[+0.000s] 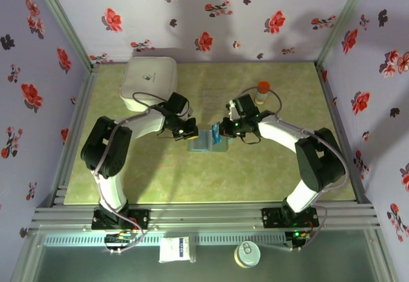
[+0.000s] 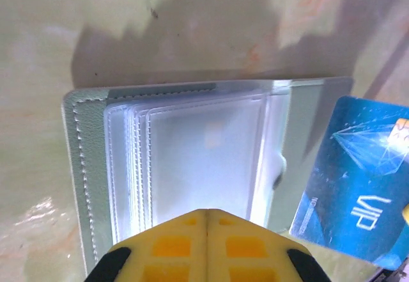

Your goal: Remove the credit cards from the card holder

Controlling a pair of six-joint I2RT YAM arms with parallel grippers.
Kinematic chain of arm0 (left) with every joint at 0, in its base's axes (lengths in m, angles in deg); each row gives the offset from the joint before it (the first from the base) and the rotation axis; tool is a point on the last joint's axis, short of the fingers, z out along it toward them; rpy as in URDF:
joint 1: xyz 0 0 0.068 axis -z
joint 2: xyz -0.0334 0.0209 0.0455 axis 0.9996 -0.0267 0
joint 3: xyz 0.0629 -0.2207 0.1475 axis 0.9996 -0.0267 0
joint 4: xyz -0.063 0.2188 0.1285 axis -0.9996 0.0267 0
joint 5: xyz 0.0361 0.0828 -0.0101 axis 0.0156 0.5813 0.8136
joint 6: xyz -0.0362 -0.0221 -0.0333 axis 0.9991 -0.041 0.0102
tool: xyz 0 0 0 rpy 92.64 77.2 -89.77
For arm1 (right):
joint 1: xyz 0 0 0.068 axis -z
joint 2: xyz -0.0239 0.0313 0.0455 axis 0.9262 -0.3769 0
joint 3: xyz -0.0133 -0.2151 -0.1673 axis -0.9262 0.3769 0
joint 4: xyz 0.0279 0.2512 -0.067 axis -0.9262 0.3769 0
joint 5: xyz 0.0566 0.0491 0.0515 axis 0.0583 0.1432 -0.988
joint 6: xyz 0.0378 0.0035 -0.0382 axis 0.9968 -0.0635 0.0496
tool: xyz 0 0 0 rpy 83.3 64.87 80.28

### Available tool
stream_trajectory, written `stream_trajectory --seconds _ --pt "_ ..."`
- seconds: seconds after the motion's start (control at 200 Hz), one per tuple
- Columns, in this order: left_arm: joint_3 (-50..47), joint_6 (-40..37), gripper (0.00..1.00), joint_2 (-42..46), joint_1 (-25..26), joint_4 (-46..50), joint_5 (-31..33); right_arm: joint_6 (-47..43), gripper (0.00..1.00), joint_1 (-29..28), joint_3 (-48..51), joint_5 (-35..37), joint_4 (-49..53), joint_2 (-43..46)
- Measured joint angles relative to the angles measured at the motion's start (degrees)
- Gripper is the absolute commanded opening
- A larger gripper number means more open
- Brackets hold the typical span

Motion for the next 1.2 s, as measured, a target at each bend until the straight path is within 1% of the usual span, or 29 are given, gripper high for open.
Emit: stream_trajectory --seconds 0.13,0.26,0.435,0.61,0.7,0.84,1.025,1.2 --pt "-1.0 0.0 0.05 2.3 -2.3 -0.8 0.0 -12.1 0.0 0.0 -4.7 4.1 6.4 0.0" --pt "-1.9 0.0 0.05 3.1 -4.4 -1.2 0.2 -26.6 0.0 0.1 -11.1 7.2 12.4 -1.5" --pt "-3.1 0.0 0.05 3.7 -6.4 -1.2 0.1 -46.8 0.0 0.1 -20.7 9.9 18.7 -7.2" --pt "-4.9 0.0 0.05 5.6 -8.4 -1.2 0.2 -61.1 0.0 0.6 -32.3 11.7 26.2 -15.8" --pt "-5.6 0.0 0.05 6.1 -9.2 -1.2 0.1 -65.7 0.0 1.2 -39.2 11.7 29.4 -20.5" --pt "-7.1 -0.1 0.05 6.6 -10.1 -1.2 0.1 -70.3 0.0 2.4 -48.0 11.6 33.4 -26.3" --pt "-7.5 -0.1 0.05 6.9 -10.7 -1.2 0.1 -73.9 0.0 3.5 -59.0 10.6 37.8 -32.5" --pt "-7.8 -0.1 0.05 6.9 -11.3 -1.1 0.1 -75.8 0.0 4.0 -66.1 9.9 40.2 -36.9"
